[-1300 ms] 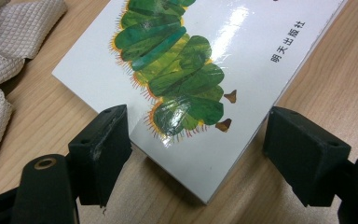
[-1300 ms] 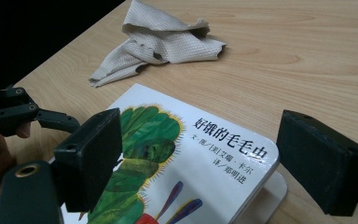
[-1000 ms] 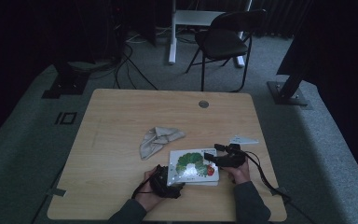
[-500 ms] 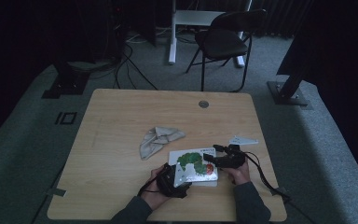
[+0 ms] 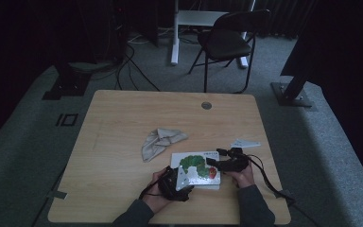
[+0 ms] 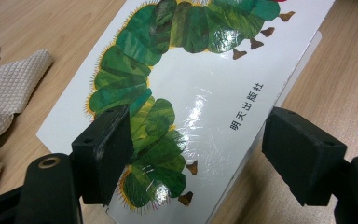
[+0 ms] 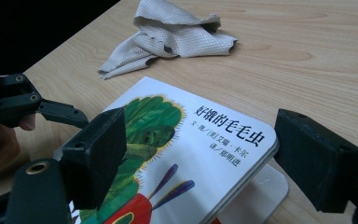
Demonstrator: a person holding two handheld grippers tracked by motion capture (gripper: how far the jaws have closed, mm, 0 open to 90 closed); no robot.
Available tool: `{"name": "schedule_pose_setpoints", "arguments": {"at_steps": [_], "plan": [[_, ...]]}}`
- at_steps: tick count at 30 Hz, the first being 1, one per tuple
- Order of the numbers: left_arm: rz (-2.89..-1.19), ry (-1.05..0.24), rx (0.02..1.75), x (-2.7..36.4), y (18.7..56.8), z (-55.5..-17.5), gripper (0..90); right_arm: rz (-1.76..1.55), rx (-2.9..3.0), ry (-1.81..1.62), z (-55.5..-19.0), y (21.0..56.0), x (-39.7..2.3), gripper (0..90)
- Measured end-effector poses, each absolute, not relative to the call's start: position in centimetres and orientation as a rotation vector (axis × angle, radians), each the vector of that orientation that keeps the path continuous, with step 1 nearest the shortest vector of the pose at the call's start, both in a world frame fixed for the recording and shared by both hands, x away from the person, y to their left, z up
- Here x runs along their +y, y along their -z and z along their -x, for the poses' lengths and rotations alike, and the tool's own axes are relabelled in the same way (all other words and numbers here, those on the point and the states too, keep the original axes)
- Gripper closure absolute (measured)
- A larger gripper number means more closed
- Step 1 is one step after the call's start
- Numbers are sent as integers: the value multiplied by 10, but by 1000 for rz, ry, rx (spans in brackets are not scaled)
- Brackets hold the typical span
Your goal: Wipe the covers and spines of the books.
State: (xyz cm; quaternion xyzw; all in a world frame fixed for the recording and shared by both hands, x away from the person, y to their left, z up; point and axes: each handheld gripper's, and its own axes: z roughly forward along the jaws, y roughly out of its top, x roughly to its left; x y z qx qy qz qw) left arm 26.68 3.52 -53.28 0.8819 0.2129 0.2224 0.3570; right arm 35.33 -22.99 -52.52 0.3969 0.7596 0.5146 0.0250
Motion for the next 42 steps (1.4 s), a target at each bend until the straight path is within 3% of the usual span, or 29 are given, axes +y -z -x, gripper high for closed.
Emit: {"name": "schedule_pose_setpoints", "arguments": {"at_steps": [9, 18, 25, 35, 39, 42], "plan": [[-2247, -581, 550, 38, 528, -266, 250, -1227, 2382, -1590, -352, 527, -228, 215], [-2251, -583, 550, 37, 529, -266, 251, -1218, 2424, -1560, -347, 525, -225, 357], [-2247, -583, 550, 38, 528, -266, 251, -1210, 2437, -1540, -345, 521, -221, 375], [-2248, -587, 547, 38, 528, -266, 254, -1219, 2487, -1511, -346, 523, -215, 292], [-2249, -587, 547, 38, 528, -265, 255, -1215, 2500, -1511, -347, 524, -215, 293], [-2245, -577, 547, 37, 529, -265, 258, -1217, 2521, -1528, -347, 524, -215, 347]]}}
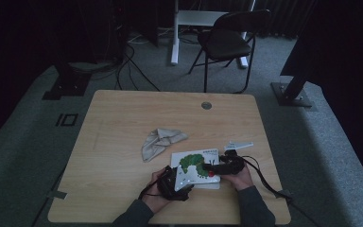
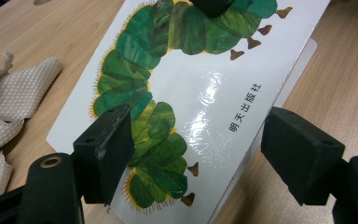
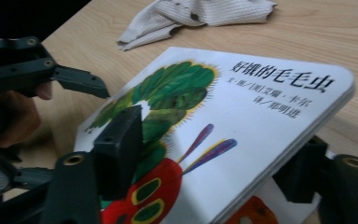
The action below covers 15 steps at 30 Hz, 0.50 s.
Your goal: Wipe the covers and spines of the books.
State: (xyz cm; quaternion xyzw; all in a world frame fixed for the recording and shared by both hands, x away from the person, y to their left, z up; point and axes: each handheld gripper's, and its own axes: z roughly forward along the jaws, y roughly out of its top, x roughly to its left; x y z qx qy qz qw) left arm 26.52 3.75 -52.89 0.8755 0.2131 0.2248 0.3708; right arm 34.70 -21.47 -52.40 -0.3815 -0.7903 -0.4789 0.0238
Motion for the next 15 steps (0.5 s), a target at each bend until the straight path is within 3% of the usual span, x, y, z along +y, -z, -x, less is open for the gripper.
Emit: {"name": "schedule_pose_setpoints", "arguments": {"at_steps": [15], "plan": [[-2234, -540, 554, 48, 529, -263, 273, 1150, -2384, 1527, -348, 522, -216, 504]]}}
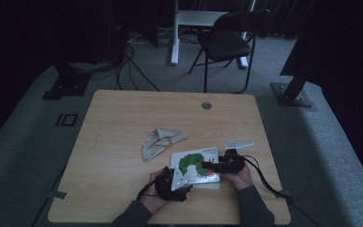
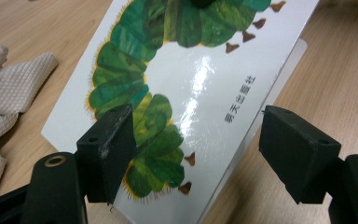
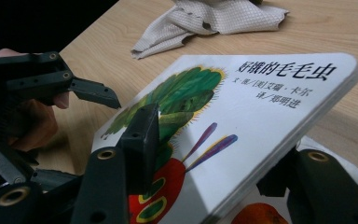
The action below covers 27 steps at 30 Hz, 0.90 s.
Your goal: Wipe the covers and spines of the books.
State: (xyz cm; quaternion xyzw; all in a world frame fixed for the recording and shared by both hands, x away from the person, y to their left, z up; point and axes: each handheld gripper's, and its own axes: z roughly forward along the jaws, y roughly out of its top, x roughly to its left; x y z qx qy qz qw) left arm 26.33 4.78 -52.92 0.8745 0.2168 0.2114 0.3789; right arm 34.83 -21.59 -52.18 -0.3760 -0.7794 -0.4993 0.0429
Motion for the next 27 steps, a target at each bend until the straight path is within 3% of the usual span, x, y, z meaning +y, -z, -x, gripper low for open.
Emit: {"name": "schedule_pose_setpoints", "arguments": {"at_steps": [27], "plan": [[-2153, -511, 688, 93, 519, -281, 272, 987, -2417, 1670, -336, 505, -216, 656]]}}
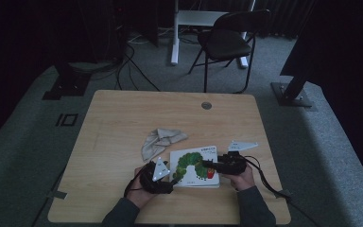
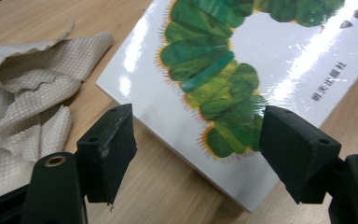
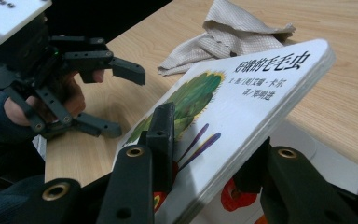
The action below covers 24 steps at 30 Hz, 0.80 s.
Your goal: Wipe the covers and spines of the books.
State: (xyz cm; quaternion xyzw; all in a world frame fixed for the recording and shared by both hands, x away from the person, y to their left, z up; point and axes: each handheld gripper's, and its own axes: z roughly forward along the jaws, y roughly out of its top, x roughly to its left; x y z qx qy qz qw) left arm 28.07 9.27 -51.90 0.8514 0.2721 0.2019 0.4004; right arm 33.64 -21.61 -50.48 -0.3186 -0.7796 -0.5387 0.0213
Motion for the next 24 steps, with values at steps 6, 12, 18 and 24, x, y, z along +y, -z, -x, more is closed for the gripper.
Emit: {"name": "schedule_pose_setpoints", "arguments": {"at_steps": [6, 12, 18, 24], "plan": [[-2133, -498, 709, 98, 517, -285, 273, 947, -2419, 1696, -333, 502, -217, 683], [-2122, -492, 723, 101, 516, -288, 273, 909, -2418, 1723, -331, 499, -218, 709], [-2122, -489, 727, 102, 516, -290, 273, 864, -2424, 1763, -329, 497, -220, 733], [-2117, -480, 738, 104, 517, -293, 273, 821, -2424, 1801, -326, 495, -223, 770]]}}
